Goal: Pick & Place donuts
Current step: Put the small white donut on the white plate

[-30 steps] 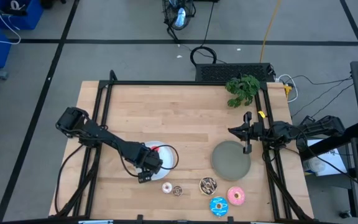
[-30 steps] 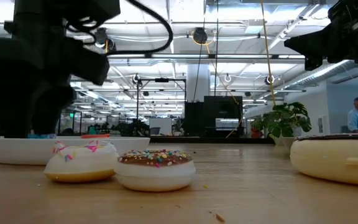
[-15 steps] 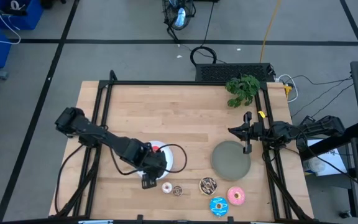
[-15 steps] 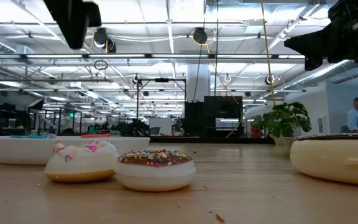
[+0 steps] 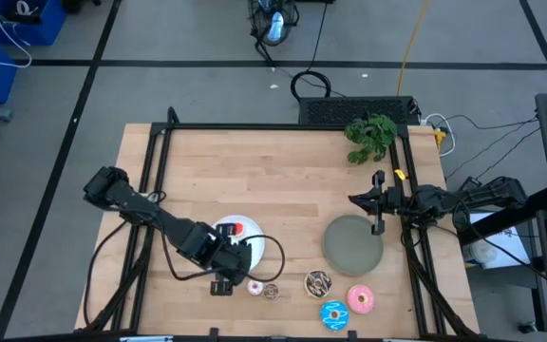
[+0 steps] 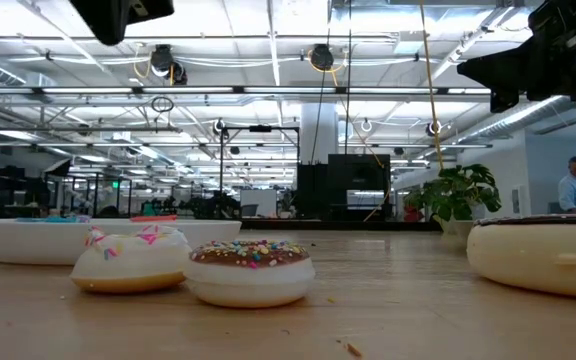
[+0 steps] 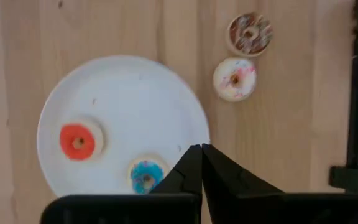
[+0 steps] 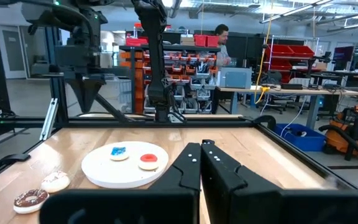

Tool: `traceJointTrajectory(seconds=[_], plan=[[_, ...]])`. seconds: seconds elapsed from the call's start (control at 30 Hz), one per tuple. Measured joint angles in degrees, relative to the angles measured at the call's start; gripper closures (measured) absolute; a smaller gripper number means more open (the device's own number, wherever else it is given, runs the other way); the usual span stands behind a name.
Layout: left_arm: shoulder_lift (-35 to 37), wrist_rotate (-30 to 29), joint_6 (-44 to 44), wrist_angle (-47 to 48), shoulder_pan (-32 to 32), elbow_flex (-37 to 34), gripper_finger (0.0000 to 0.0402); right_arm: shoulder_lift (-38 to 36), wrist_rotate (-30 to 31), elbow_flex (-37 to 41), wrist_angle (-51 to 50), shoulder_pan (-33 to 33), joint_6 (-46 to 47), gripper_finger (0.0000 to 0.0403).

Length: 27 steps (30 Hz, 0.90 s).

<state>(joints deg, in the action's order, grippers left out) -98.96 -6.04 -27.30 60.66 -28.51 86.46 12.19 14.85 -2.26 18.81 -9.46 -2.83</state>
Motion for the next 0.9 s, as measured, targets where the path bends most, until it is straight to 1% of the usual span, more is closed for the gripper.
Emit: traceJointTrajectory(seconds=[0.1,0.27,0.43,0.63,0.9], plan=[[0.0,-0.3,1.7,-2.5,0.0,0.0,0.0372,0.0,0.0,0.0,0.0,0.0,0.0,0.0403],[0.0,-1.7,1.1,-5.2,-0.1,0.0,0.0365,0.0,0.0,0.0,0.0,0.0,0.2,0.0403],[0.0,-2.0,-1.3,-5.5,-0.1,0.0,0.0364,0.0,0.0,0.0,-0.2,0.0,0.4,0.0403],[0.0,-2.0,0.7,-5.5,-0.1,0.0,0.0364,0.0,0.0,0.0,-0.2,0.0,0.0,0.0403],[0.0,-2.9,-1.3,-5.3,-0.1,0.0,0.0364,0.0,0.0,0.0,-0.3,0.0,0.2,0.0403]])
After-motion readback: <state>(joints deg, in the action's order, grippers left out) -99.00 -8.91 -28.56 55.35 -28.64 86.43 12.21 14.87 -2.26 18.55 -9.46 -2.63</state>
